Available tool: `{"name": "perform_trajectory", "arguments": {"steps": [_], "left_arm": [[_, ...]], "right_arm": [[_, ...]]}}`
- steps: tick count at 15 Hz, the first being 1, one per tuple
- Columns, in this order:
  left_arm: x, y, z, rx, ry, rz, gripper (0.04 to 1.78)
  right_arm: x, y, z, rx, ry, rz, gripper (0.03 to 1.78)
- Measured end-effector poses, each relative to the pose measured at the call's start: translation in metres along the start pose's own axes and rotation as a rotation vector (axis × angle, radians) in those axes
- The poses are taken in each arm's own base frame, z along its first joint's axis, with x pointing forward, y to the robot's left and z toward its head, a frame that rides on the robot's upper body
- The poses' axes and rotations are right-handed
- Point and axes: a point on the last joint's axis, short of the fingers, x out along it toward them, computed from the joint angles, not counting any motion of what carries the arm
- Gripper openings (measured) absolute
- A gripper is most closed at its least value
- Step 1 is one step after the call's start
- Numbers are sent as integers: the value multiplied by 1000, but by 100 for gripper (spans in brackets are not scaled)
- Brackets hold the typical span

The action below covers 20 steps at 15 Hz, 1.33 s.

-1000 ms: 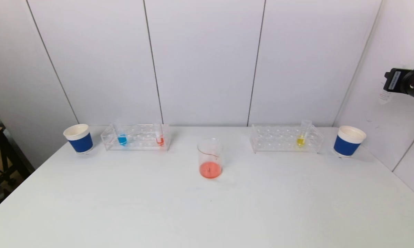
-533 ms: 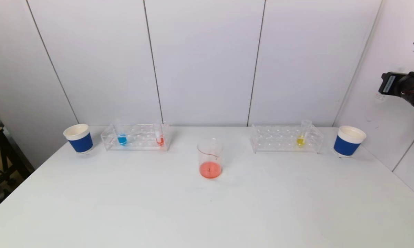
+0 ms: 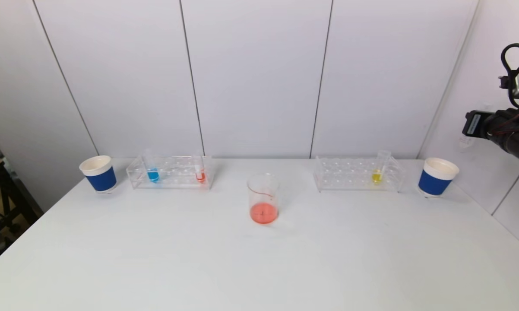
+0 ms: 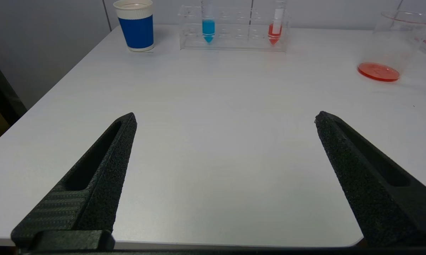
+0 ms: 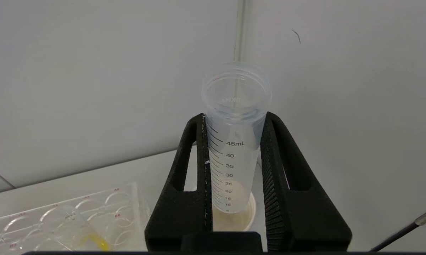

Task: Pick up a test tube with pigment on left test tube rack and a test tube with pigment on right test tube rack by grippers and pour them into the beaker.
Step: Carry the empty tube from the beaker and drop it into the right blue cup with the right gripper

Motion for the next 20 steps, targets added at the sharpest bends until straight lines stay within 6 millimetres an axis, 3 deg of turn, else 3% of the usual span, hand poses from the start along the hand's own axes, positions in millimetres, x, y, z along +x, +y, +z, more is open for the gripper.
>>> {"name": "perform_trajectory", "arguments": {"steps": [7, 20], "left_arm": [[0, 0, 0, 0, 0, 0, 176], [0, 0, 0, 0, 0, 0, 176]], "right_arm": [[12, 0, -27, 4, -30, 0, 47], [33, 0, -58, 4, -12, -8, 47]]}}
